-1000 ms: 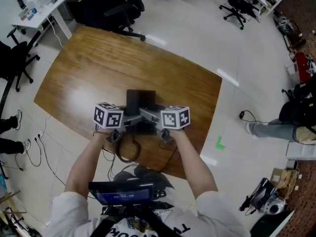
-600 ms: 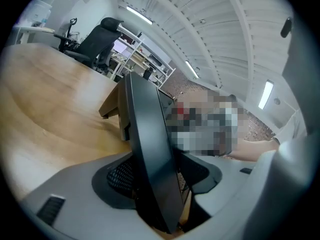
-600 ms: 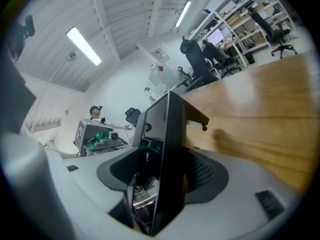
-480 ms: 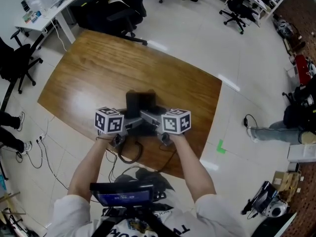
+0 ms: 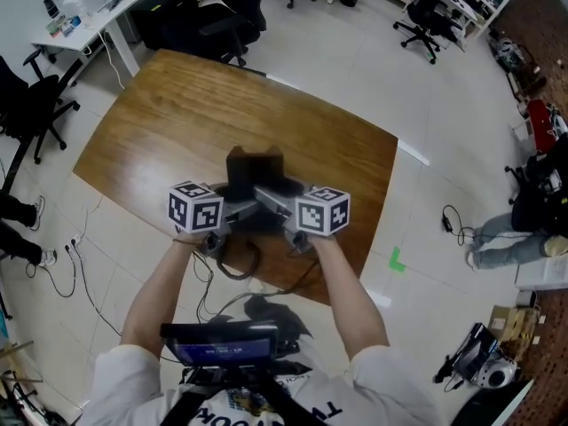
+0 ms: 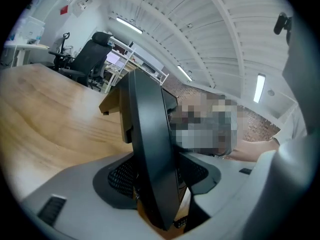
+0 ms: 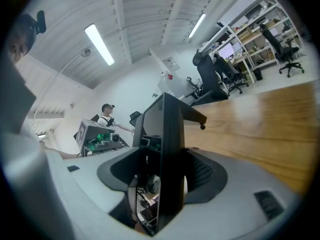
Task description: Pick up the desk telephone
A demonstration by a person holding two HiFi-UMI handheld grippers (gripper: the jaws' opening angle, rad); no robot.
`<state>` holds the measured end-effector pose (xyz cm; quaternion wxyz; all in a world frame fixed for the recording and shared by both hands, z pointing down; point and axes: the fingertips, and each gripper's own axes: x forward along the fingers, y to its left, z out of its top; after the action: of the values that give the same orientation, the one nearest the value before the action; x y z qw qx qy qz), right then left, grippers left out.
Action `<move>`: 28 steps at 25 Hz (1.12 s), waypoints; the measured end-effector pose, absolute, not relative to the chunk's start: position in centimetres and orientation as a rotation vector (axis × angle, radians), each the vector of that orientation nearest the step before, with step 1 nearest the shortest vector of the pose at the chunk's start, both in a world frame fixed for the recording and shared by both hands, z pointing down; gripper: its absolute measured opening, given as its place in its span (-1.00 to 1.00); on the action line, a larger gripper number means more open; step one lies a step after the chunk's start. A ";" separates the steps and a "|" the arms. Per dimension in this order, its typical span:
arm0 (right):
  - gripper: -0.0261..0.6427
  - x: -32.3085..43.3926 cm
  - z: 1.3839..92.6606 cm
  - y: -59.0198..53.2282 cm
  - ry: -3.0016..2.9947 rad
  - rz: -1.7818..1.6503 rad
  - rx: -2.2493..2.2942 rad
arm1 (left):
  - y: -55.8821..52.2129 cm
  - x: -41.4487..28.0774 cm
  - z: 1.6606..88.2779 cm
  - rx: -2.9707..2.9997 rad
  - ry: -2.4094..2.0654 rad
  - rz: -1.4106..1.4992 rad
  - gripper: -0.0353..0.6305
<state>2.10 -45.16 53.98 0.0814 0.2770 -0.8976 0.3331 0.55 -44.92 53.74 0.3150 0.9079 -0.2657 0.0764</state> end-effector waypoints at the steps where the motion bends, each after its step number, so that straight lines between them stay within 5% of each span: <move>1: -0.11 1.9 53.6 -44.9 -2.690 0.986 0.838 | -44.6 0.3 53.3 2.403 -0.698 0.202 -0.14; 28: -0.11 -1.6 38.4 -29.3 -2.900 0.505 0.948 | -29.1 -2.9 38.5 2.739 -0.738 0.078 -0.15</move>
<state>-1.61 -29.34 38.38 0.0246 0.3065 -0.9374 0.1633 -2.90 -29.10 38.46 0.1515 0.9541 -0.2570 0.0270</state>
